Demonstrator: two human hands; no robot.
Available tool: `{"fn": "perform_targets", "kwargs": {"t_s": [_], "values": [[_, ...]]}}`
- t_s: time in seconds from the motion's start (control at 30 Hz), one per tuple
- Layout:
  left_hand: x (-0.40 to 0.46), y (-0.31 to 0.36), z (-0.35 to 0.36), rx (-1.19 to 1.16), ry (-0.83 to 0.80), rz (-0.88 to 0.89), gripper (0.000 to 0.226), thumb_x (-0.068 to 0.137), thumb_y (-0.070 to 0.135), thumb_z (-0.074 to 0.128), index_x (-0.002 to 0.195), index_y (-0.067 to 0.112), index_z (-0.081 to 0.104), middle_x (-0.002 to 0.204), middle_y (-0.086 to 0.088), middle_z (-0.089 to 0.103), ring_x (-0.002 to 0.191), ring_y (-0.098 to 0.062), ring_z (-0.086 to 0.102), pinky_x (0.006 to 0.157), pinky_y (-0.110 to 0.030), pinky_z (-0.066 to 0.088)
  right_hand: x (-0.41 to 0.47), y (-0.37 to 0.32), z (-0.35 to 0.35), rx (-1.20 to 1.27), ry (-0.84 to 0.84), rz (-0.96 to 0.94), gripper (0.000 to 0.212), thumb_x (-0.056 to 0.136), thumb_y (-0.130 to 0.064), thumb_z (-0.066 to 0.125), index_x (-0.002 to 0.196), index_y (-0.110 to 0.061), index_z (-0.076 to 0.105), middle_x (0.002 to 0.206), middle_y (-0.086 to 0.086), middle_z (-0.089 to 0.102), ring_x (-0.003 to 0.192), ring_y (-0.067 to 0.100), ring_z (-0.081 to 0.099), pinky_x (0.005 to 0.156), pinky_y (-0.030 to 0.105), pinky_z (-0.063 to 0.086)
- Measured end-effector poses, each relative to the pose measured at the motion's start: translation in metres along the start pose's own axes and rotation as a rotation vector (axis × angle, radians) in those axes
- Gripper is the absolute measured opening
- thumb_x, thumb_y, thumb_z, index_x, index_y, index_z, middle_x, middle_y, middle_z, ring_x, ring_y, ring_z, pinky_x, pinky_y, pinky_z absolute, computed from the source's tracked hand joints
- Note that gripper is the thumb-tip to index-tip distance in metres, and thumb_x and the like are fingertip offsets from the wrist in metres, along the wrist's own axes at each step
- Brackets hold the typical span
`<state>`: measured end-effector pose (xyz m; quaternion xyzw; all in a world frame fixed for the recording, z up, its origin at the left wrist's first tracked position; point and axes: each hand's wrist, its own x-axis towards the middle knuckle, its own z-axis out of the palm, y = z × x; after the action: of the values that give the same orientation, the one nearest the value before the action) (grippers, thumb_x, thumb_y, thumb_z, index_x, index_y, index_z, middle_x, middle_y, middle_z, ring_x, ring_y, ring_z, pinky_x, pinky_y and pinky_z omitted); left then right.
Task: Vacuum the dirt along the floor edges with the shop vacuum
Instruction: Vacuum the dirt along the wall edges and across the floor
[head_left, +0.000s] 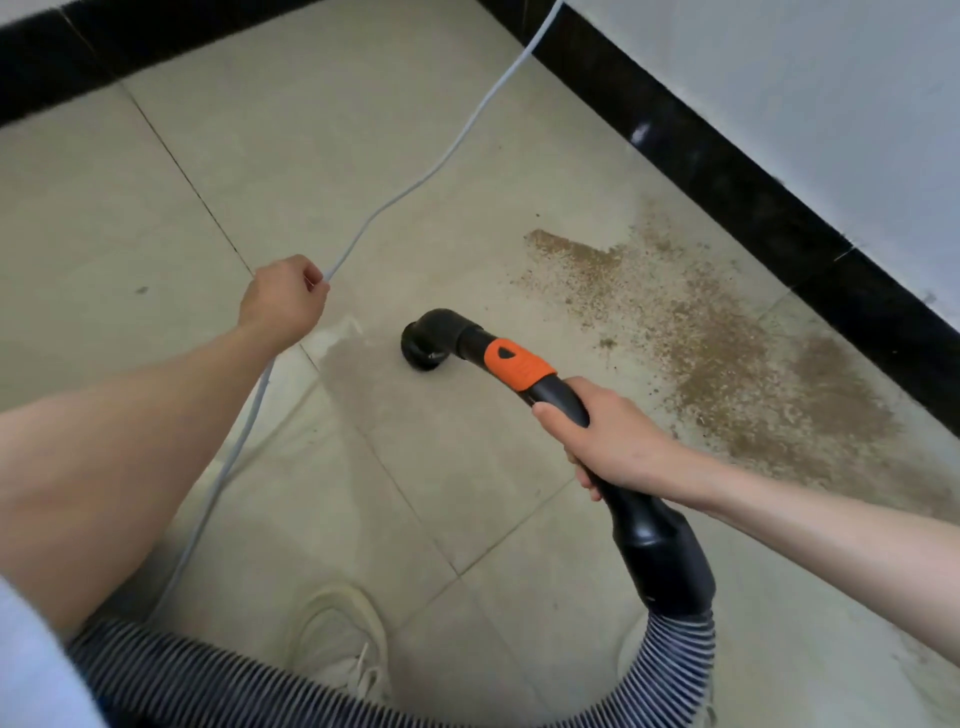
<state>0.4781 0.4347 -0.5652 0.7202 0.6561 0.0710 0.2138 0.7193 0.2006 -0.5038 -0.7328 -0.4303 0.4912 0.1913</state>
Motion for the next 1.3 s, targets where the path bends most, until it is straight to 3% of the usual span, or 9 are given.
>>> {"fn": "perform_targets", "kwargs": {"t_s": [0.2,0.43,0.67,0.8,1.17,1.3], "values": [[-0.004,0.017,0.017,0.078,-0.041,-0.010,0.023,0.094,0.022,0.050,0.108,0.007,0.062,0.108,-0.019,0.064,0.101,-0.038,0.057,0.082,-0.039,0.046,0.016,0.003,-0.030,0.091,0.174,0.019,0.020,0.096,-0.031,0.050,0.090,-0.015,0.043,0.065,0.008,0.050,0.036,0.015,0.050,0.040,0.028,0.044],[0.000,0.022,0.022,0.158,-0.061,0.038,0.023,0.094,0.022,0.049,0.108,0.008,0.061,0.108,-0.018,0.063,0.100,-0.039,0.057,0.078,-0.039,0.045,-0.005,-0.002,-0.006,-0.001,-0.071,0.022,0.022,0.096,-0.035,0.051,0.101,-0.014,0.047,0.068,0.007,0.052,0.044,0.018,0.053,0.042,0.028,0.046],[0.002,0.023,0.028,0.148,-0.063,0.047,0.023,0.094,0.023,0.050,0.108,0.008,0.061,0.109,-0.016,0.063,0.100,-0.038,0.057,0.079,-0.039,0.045,0.045,-0.009,-0.064,0.003,0.257,0.030,0.020,0.099,-0.031,0.048,0.102,-0.011,0.044,0.068,0.007,0.052,0.043,0.019,0.053,0.037,0.027,0.045],[0.005,0.018,0.029,0.137,-0.032,0.004,0.023,0.094,0.023,0.048,0.109,0.010,0.060,0.110,-0.014,0.063,0.100,-0.037,0.057,0.079,-0.040,0.045,0.070,-0.016,-0.076,0.017,0.266,0.045,0.025,0.099,-0.031,0.046,0.110,-0.009,0.044,0.072,0.006,0.050,0.046,0.018,0.054,0.037,0.025,0.045],[0.018,0.030,0.045,0.107,-0.034,-0.017,0.033,0.085,0.008,0.049,0.116,0.014,0.058,0.114,-0.011,0.061,0.104,-0.035,0.055,0.081,-0.037,0.043,0.117,-0.023,-0.092,0.045,0.382,0.043,0.021,0.099,-0.030,0.044,0.102,-0.010,0.043,0.070,0.008,0.052,0.039,0.016,0.052,0.033,0.019,0.040],[0.030,0.046,0.053,0.097,-0.083,0.024,0.032,0.085,0.009,0.048,0.115,0.017,0.057,0.110,-0.006,0.064,0.104,-0.031,0.056,0.083,-0.037,0.045,0.148,-0.032,-0.099,0.071,0.348,0.005,0.023,0.098,-0.033,0.044,0.100,-0.010,0.043,0.067,0.008,0.053,0.039,0.016,0.053,0.040,0.024,0.045]]}}
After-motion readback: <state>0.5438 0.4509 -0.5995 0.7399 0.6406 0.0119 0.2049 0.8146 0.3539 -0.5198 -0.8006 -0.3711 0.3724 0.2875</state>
